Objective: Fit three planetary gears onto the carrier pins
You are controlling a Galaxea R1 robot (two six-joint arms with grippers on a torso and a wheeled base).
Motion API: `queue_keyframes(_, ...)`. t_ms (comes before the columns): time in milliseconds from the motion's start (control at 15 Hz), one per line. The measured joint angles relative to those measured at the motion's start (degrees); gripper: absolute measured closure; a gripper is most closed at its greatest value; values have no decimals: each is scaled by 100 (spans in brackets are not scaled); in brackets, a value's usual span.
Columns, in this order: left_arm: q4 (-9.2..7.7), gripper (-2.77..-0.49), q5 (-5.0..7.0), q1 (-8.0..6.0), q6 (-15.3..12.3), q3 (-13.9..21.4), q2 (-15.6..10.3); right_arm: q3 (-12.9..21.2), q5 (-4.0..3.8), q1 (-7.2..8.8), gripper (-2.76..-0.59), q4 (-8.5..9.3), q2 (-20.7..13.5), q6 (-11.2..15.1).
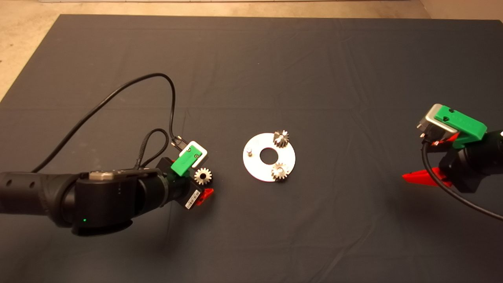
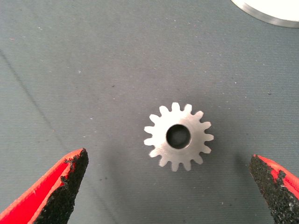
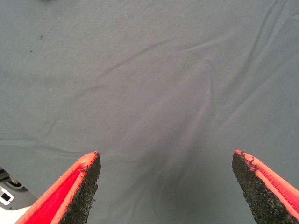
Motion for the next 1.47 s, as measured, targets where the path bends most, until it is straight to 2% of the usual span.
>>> queue_keyframes(133, 22, -249, -33, 165, 0, -11, 0, 23, -5, 0, -207, 1, 0, 0)
queue_keyframes(533, 94, -249, -102, 179, 0, -24, 11, 53, 52, -40, -207, -2, -112, 11)
queue_keyframes(600, 96, -249, -100, 179, 0, -24, 11, 55, 73, -116, -207, -2, -110, 32)
queue_keyframes(733, 96, -249, -100, 179, 0, -24, 13, 55, 90, -420, -207, -4, -101, 81)
queue_keyframes(800, 96, -249, -103, 179, 0, -24, 14, 55, 140, -581, -207, -9, -95, 88)
queue_keyframes(1000, 96, -249, -100, 179, 0, -24, 14, 55, 413, -1233, -207, -91, -84, 106)
queue_keyframes(1067, 96, -249, -105, 179, 0, -24, 16, 55, 510, -1358, -207, -127, -62, 123)
queue_keyframes(1200, 97, -249, -118, 179, 0, -24, 44, 55, 562, -1370, -207, -217, -48, 148)
queue_keyframes(1333, 96, -249, -118, 179, 2, -55, 148, 55, 564, -1370, -207, -271, -27, 149)
queue_keyframes(1467, 100, -249, -133, 179, 5, -228, 314, 55, 574, -1372, -207, -273, -32, 150)
